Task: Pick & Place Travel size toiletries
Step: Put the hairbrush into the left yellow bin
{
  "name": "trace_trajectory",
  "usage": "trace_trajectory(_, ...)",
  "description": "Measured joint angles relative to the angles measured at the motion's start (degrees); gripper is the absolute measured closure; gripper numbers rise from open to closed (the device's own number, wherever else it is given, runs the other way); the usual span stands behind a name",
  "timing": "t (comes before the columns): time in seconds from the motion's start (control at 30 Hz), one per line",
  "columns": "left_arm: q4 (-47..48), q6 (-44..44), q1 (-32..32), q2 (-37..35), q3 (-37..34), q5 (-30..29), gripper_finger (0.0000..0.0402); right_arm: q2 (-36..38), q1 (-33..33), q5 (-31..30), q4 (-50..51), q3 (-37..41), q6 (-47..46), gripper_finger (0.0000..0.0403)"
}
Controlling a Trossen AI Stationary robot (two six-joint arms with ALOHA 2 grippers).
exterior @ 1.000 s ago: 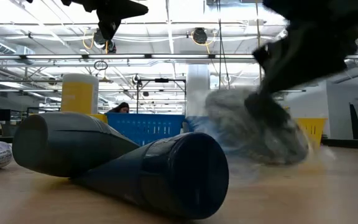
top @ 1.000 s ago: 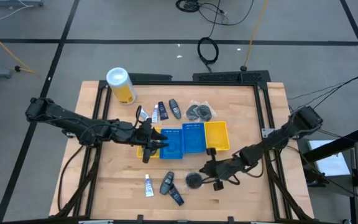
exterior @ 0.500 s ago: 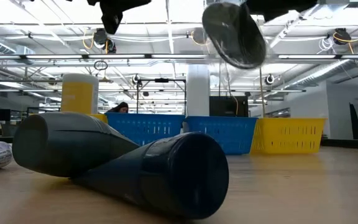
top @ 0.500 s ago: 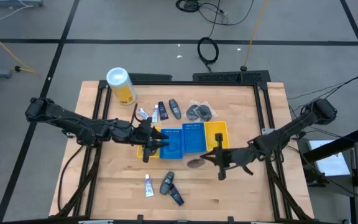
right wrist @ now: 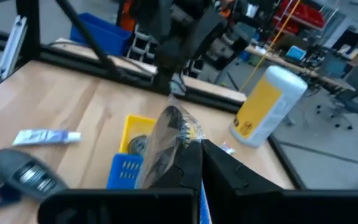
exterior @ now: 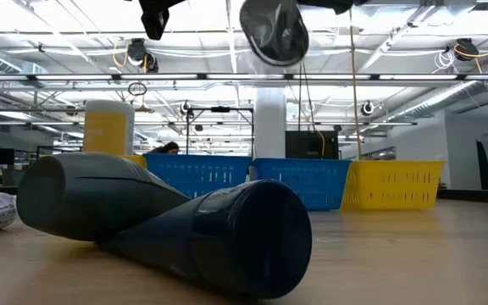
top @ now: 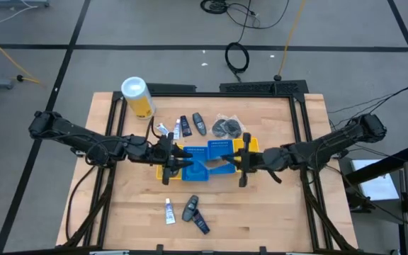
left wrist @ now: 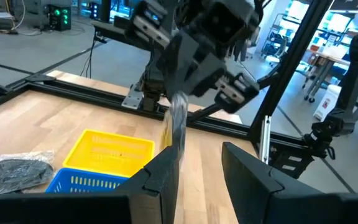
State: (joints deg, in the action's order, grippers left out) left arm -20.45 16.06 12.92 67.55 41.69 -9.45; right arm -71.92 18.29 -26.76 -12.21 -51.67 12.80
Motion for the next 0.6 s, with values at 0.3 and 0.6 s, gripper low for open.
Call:
trace_trajectory(0.3, -0.1, -1.2, 0.0, 0.0, 0.0, -2.6, 0.0282, 0.0, -2.9, 4.4, 0.0, -3.6, 1.7, 0.0403)
trace_trajectory(0.6, -0.3, -3.6, -0.1, 0.0, 0.0, -4.2, 0.0282, 0.0, -3.4, 4.4, 0.0, -6.4, 4.5, 0.0403)
